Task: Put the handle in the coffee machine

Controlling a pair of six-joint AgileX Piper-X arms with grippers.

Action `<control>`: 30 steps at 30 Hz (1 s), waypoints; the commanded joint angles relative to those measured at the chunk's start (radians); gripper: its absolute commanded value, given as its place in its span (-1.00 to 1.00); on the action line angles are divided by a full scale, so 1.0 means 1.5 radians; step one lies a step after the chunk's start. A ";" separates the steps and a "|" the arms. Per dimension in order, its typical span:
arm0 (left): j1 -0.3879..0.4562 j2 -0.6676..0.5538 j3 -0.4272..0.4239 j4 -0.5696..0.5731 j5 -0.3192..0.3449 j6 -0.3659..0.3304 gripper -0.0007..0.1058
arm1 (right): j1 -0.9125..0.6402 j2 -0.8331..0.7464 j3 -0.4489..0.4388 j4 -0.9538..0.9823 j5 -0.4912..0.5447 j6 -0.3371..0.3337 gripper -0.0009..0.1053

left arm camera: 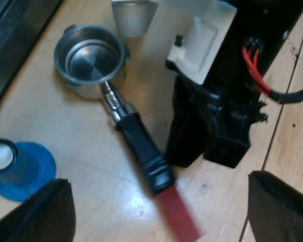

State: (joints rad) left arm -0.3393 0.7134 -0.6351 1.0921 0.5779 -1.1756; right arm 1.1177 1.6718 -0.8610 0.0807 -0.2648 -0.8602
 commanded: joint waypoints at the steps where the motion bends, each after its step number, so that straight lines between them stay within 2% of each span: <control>1: 0.010 -0.005 -0.003 0.004 -0.006 -0.007 0.36 | 0.003 0.017 0.002 -0.070 0.006 0.014 -0.98; 5: 0.028 -0.005 -0.012 0.004 -0.011 -0.007 0.36 | 0.003 0.018 0.002 -0.091 0.076 0.014 -0.98; 11: 0.035 -0.005 -0.022 0.007 -0.018 -0.007 0.36 | 0.003 0.014 0.002 -0.090 0.073 0.011 -0.98; 16: 0.043 -0.005 -0.022 0.018 -0.018 -0.005 0.36 | 0.003 -0.020 0.002 -0.059 0.089 -0.047 -0.98; 21: 0.070 -0.005 -0.022 0.022 -0.018 -0.005 0.36 | 0.003 -0.091 0.002 0.054 0.177 -0.105 -0.98; 26: 0.071 -0.005 -0.022 0.022 -0.018 -0.005 0.36 | 0.003 -0.145 0.002 0.115 0.194 -0.152 -0.98; 28: 0.071 -0.005 -0.022 0.022 -0.018 -0.005 0.36 | 0.003 -0.188 0.002 0.151 0.202 -0.200 -0.98; 30: 0.071 -0.005 -0.022 0.022 -0.018 -0.005 0.36 | 0.003 -0.216 0.002 0.173 0.215 -0.223 -0.98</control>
State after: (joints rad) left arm -0.2333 0.7134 -0.6610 1.1206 0.5568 -1.1756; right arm 1.1198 1.3895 -0.8610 0.3011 0.0471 -1.1397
